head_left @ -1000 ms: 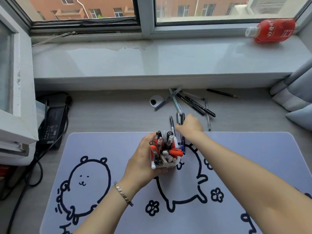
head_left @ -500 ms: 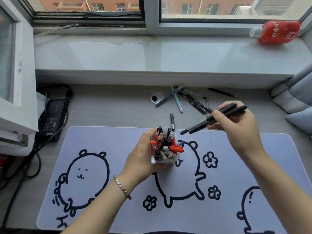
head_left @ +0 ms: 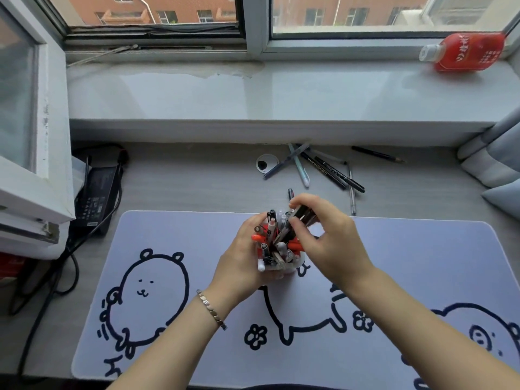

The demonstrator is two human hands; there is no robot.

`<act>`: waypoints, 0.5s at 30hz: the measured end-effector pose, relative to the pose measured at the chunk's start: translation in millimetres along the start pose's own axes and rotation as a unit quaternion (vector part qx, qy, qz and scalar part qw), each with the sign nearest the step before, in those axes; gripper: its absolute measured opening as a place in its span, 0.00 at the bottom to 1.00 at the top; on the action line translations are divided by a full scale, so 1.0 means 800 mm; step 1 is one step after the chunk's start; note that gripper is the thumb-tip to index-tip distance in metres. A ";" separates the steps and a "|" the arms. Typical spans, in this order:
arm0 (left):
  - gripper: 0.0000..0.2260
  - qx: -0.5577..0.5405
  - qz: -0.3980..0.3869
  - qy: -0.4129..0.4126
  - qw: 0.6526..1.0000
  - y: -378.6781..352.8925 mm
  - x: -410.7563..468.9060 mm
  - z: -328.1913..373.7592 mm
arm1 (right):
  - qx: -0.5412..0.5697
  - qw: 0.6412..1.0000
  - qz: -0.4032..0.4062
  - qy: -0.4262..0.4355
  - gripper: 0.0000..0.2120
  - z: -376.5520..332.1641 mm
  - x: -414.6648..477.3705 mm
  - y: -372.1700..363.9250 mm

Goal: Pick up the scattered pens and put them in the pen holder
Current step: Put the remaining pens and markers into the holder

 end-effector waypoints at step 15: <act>0.45 -0.016 -0.007 0.036 0.999 -0.006 0.006 -0.022 | -0.141 0.989 -0.017 0.049 0.13 -0.027 0.002 -0.012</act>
Point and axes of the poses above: each hand's wrist, its own x-axis towards the middle knuckle, its own y-axis out of the back of the hand, z = x × y, the point moved 9 cm from there along x, towards the middle knuckle, and after that the axes turned 15 degrees about -z, right-handed, at the moved point
